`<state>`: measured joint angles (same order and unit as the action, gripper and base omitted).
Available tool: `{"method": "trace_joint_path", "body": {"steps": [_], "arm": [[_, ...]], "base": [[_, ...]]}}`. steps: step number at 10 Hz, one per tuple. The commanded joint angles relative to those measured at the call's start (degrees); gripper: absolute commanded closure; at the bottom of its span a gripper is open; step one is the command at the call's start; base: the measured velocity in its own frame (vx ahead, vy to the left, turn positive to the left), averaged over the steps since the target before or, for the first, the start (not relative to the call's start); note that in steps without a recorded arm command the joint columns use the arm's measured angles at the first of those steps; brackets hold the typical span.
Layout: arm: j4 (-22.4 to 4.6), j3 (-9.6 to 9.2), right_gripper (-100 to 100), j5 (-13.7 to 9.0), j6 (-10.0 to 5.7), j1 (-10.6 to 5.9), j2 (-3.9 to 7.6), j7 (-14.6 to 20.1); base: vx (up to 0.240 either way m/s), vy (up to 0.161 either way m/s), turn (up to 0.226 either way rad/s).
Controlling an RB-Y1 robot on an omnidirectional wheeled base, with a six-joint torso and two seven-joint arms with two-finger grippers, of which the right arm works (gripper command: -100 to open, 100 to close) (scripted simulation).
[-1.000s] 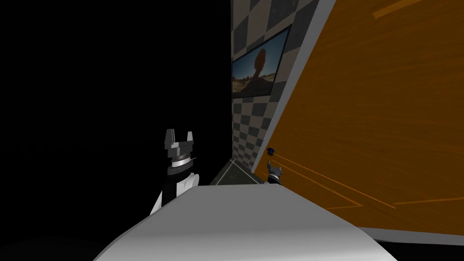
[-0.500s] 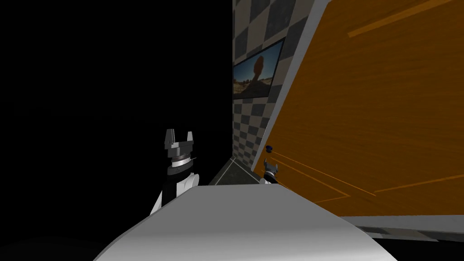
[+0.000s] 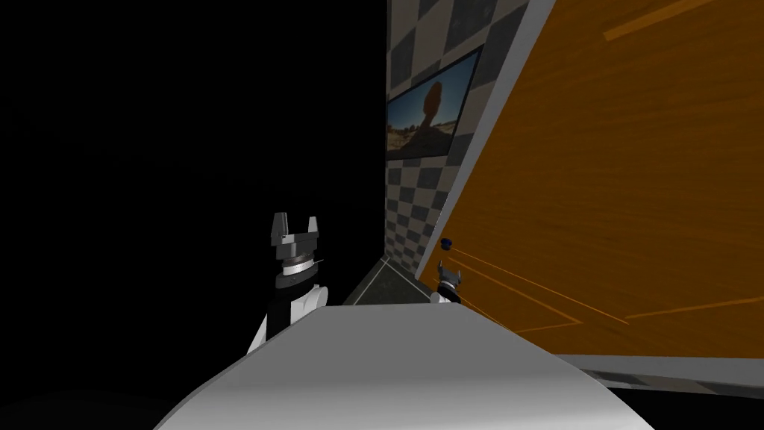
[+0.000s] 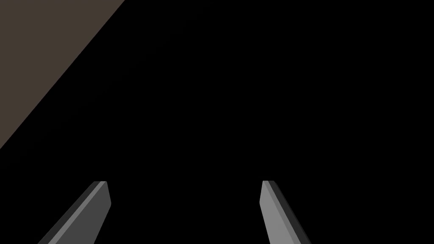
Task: Pull the door open
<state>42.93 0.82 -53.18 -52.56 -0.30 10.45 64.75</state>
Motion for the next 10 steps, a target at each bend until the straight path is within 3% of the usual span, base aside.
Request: {"method": "trace_joint_path", "body": {"steps": [1, 4, 10], "arm": [[-0.81, 0.12, -100, -0.85, 0.42, -0.09, 1.67, 1.20], [-2.36, 0.17, -100, -1.20, 0.43, -0.81, 2.90, 2.28], [-3.51, 0.21, -100, -1.36, 0.47, -1.37, 3.79, 3.05]], "base": [[-0.009, 0.000, 0.053], [0.139, -0.086, 0.038], [0.177, -0.088, 0.028]]}}
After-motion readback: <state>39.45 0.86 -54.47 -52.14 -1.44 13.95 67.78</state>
